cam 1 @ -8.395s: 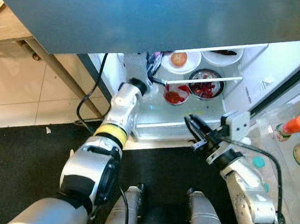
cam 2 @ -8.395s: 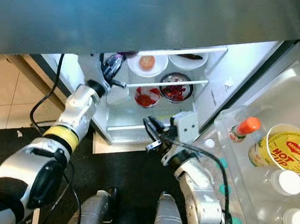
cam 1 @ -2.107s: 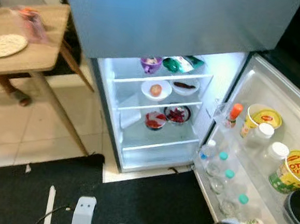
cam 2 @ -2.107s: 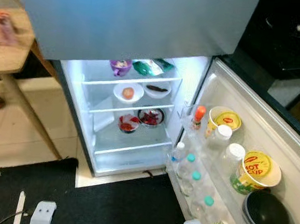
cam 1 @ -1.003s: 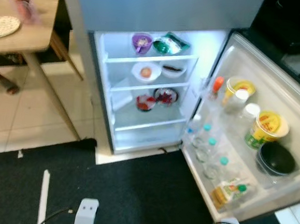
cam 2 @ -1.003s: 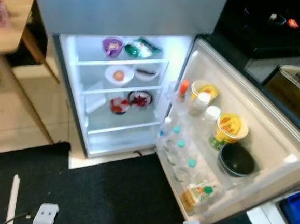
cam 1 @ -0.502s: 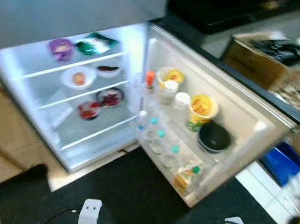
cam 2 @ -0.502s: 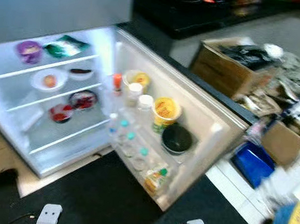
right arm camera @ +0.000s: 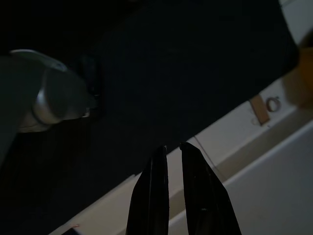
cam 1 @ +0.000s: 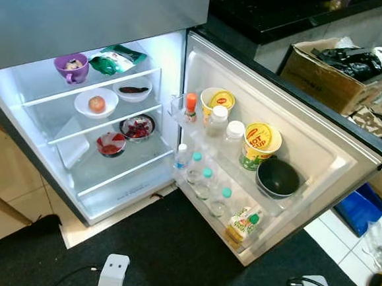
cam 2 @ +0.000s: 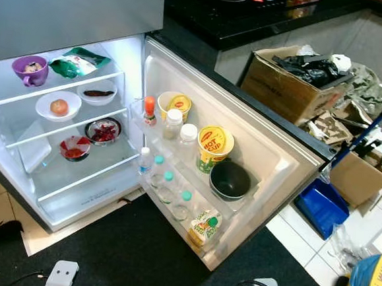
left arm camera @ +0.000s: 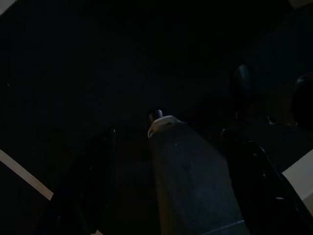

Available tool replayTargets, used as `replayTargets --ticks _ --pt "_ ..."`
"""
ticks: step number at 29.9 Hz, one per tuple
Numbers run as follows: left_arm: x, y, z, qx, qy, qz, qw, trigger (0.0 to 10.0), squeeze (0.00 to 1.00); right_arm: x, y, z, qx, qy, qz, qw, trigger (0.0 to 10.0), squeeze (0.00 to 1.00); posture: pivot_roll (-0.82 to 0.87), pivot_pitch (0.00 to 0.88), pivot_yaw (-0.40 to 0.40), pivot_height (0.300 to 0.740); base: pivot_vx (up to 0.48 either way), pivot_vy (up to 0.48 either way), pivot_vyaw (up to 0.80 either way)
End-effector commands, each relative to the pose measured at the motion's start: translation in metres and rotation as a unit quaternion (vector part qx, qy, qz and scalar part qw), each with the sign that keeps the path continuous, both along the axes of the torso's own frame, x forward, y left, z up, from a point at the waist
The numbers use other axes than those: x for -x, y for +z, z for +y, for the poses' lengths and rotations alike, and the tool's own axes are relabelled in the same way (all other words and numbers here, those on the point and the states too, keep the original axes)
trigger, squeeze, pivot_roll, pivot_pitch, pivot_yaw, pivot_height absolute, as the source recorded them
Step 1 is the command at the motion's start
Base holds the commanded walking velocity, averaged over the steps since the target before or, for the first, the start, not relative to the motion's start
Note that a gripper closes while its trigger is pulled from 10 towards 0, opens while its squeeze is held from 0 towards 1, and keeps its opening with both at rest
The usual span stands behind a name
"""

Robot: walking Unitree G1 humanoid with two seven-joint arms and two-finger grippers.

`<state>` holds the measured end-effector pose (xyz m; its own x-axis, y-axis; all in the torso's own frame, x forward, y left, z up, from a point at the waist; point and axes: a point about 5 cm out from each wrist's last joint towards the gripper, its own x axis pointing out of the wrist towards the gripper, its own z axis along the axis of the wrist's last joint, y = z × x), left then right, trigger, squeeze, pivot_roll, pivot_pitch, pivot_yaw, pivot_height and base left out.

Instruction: Restocking fridge

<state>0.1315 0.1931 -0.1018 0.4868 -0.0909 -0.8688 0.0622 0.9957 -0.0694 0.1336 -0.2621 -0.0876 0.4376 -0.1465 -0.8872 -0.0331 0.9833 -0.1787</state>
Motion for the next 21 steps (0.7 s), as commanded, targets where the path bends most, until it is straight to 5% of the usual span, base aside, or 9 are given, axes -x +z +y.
replayTargets --ticks 1,11,21 --pt "0.007 -0.003 -0.002 0.001 -0.005 0.016 1.000 10.0 0.00 0.004 0.001 -0.008 0.011 -0.020 0.005 1.000 10.0 0.00 -0.05 0.064 -0.022 0.740 0.000 -0.480 0.00" --pt "0.008 -0.003 0.002 -0.013 0.001 0.015 1.000 10.0 0.00 0.005 0.009 -0.031 0.052 -0.103 -0.015 0.993 10.0 0.00 -0.04 0.065 -0.022 0.740 0.000 -0.058 0.00" --pt "0.007 -0.002 0.004 -0.016 -0.002 0.014 1.000 10.0 0.00 -0.046 0.051 -0.068 0.037 -0.232 -0.178 0.956 10.0 0.00 -0.05 0.062 -0.018 0.740 0.000 0.000 0.00"
